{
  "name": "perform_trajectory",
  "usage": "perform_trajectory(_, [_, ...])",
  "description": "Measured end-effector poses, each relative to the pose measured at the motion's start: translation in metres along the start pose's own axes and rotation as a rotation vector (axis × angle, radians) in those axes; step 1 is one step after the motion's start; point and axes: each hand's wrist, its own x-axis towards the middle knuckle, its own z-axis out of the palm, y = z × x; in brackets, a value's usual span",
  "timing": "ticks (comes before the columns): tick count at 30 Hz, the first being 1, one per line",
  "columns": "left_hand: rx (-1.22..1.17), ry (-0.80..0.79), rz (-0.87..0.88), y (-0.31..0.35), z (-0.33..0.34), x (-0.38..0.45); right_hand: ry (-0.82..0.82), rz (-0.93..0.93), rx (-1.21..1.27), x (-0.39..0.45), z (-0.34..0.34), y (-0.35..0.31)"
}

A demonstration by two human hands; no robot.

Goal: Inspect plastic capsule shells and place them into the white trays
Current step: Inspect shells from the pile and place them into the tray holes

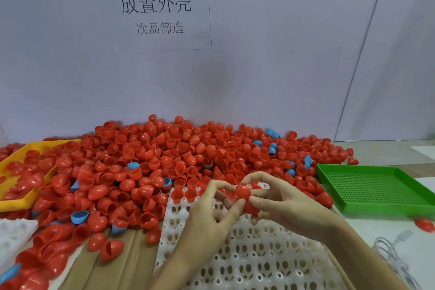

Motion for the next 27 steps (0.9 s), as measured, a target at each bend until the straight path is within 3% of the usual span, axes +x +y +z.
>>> perform_trajectory(6, [-0.004, 0.012, 0.048, 0.001, 0.001, 0.0, -0.107, -0.004, 0.047, 0.0, 0.004, 0.002])
perform_trajectory(12, [-0.003, 0.013, 0.023, 0.002, -0.001, 0.0, -0.107, -0.016, 0.164, 0.002, 0.003, 0.003])
perform_trajectory(22, [-0.263, -0.032, -0.143, 0.006, -0.003, 0.002, 0.085, -0.117, -0.127, 0.003, 0.01, 0.003])
perform_trajectory(24, [-0.342, -0.047, -0.185, 0.007, -0.004, 0.002, 0.194, -0.229, -0.237, 0.004, 0.014, 0.005])
perform_trajectory(27, [-0.367, -0.049, -0.214, 0.007, -0.006, 0.002, 0.479, -0.575, -0.7, 0.007, 0.019, 0.01])
